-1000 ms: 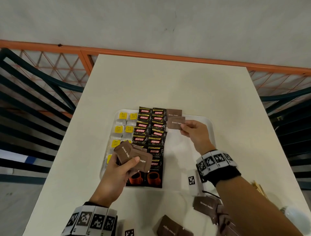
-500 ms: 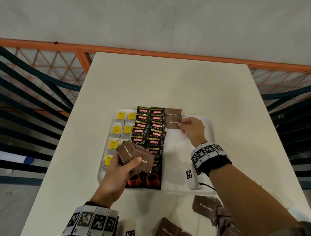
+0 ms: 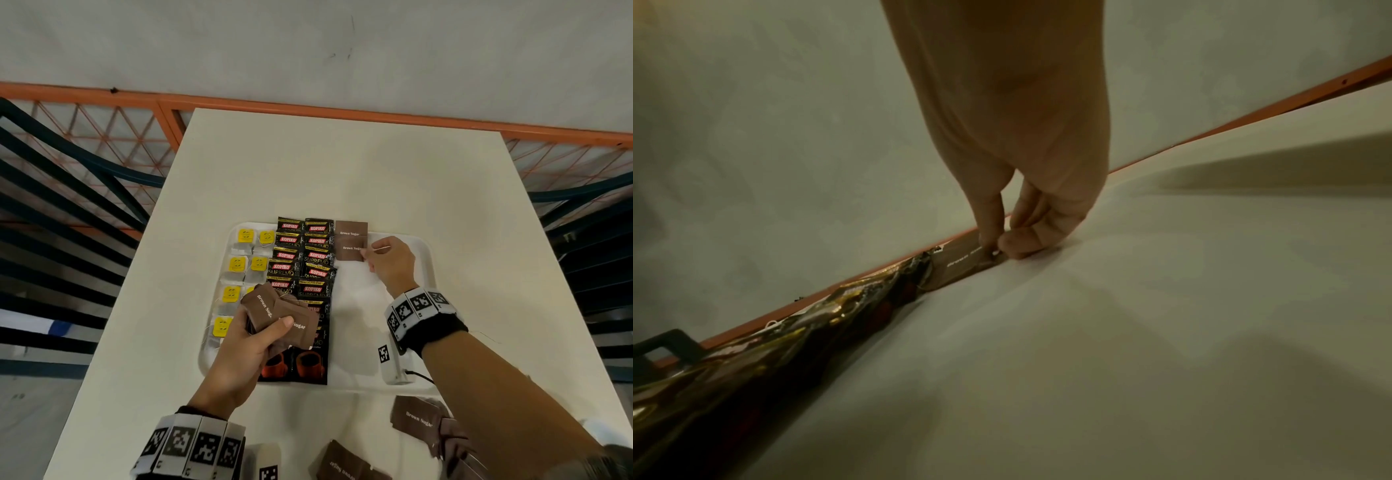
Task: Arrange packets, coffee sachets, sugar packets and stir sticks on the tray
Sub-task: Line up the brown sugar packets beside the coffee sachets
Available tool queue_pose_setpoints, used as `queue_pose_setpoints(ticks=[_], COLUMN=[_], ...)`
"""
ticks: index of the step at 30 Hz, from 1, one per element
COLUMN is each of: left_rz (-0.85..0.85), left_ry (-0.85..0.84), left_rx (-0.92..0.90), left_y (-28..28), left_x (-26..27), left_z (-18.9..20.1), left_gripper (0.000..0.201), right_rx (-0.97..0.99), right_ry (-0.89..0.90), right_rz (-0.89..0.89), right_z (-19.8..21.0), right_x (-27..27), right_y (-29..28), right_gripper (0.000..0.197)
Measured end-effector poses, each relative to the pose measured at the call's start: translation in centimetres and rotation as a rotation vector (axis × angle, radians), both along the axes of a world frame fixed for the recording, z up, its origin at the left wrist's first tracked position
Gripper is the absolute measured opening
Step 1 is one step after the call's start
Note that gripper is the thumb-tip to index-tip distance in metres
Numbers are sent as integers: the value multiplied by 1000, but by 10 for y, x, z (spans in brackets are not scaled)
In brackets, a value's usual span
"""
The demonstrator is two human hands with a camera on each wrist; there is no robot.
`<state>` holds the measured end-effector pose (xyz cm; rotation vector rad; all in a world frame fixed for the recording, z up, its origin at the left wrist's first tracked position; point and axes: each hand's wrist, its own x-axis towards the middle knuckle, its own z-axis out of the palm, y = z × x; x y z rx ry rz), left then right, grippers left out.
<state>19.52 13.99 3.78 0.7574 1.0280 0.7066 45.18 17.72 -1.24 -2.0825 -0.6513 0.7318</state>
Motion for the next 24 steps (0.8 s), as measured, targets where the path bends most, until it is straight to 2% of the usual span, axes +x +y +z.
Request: queue_pose_setpoints(ticks=[3, 5, 10, 12, 16, 19, 24], left_rz=[10, 15, 19, 19, 16, 30, 42], left_ry=[-15, -30, -39, -45, -59, -69, -52], left_rx=[6, 8, 20, 31, 50, 26, 30], left_y=[0, 0, 2, 1, -2, -3, -2], left_x=[1, 2, 6, 8, 8, 6, 6], left_z=[1, 2, 4, 5, 7, 5, 7], left_gripper=[30, 31, 44, 47, 44, 26, 26], right_rx=[-29, -7, -37, -55, -24, 24, 103], right_ry=[-57, -21, 294, 437, 652, 656, 635], right_rz=[18, 112, 542, 650, 622, 544, 474], right_z=[10, 22, 62, 68, 67, 64, 57], right_x=[-7, -19, -59, -71, -85, -88, -82], right_y=[-4, -11, -46, -59, -73, -76, -79], right_gripper=[10, 6, 25, 22, 15, 13, 10])
